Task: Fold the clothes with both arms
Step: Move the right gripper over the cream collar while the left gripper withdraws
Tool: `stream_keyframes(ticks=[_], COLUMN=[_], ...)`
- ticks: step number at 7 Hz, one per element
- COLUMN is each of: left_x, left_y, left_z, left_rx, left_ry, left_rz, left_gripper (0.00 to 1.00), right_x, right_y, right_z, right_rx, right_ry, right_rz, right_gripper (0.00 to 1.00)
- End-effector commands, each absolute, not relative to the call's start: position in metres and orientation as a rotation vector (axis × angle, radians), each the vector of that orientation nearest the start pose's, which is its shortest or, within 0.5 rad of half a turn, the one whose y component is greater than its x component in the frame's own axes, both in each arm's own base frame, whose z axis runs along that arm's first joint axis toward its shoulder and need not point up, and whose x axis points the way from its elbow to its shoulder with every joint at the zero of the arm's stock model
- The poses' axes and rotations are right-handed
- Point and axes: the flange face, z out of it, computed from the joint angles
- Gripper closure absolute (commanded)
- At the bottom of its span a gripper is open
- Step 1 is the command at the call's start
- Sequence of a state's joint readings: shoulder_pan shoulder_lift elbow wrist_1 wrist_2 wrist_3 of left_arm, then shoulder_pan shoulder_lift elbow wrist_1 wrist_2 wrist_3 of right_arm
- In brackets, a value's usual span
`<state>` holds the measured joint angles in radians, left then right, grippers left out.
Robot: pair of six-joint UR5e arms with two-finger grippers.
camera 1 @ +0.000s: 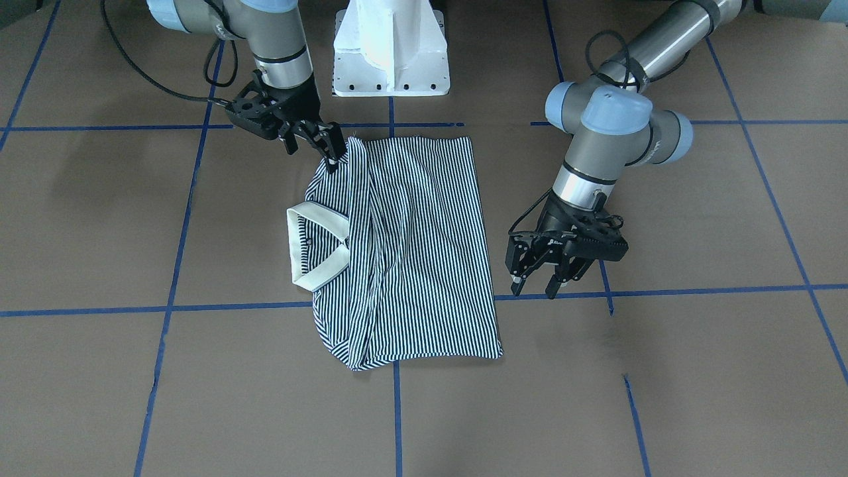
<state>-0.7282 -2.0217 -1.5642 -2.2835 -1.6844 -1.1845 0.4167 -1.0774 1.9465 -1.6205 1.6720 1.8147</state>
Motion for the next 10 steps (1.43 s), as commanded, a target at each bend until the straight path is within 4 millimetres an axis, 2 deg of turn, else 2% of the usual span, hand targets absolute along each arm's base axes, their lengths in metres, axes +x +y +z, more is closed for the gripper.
stream_keyframes(ticks=[1, 3, 4, 6, 8, 10], left_x=[0.405, 0.405, 0.403, 0.4, 0.402, 0.403], left_y=[-0.523, -0.522, -0.52, -0.516, -0.514, -0.513], left_z=[0.328, 0.326, 0.325, 0.326, 0.325, 0.326], left_rx=[0.522, 0.522, 0.523, 0.504, 0.496, 0.493], left_ry=[1.05, 1.053, 1.056, 1.063, 1.068, 1.068], left_rz=[-0.23, -0.228, -0.228, -0.252, -0.259, -0.26], left_gripper=[0.33, 0.33, 0.33, 0.33, 0.33, 0.33], right_x=[-0.547, -0.573, -0.576, -0.591, -0.601, -0.603], right_y=[-0.351, -0.335, -0.328, -0.306, -0.29, -0.284], right_z=[0.228, 0.241, 0.244, 0.23, 0.236, 0.245], right_rx=[0.064, 0.092, 0.091, 0.111, 0.129, 0.124], right_ry=[-0.784, -0.735, -0.703, -0.648, -0.63, -0.615], right_rz=[0.289, 0.148, 0.11, 0.034, 0.012, 0.003], right_gripper=[0.0, 0.0, 0.0, 0.0, 0.0, 0.0])
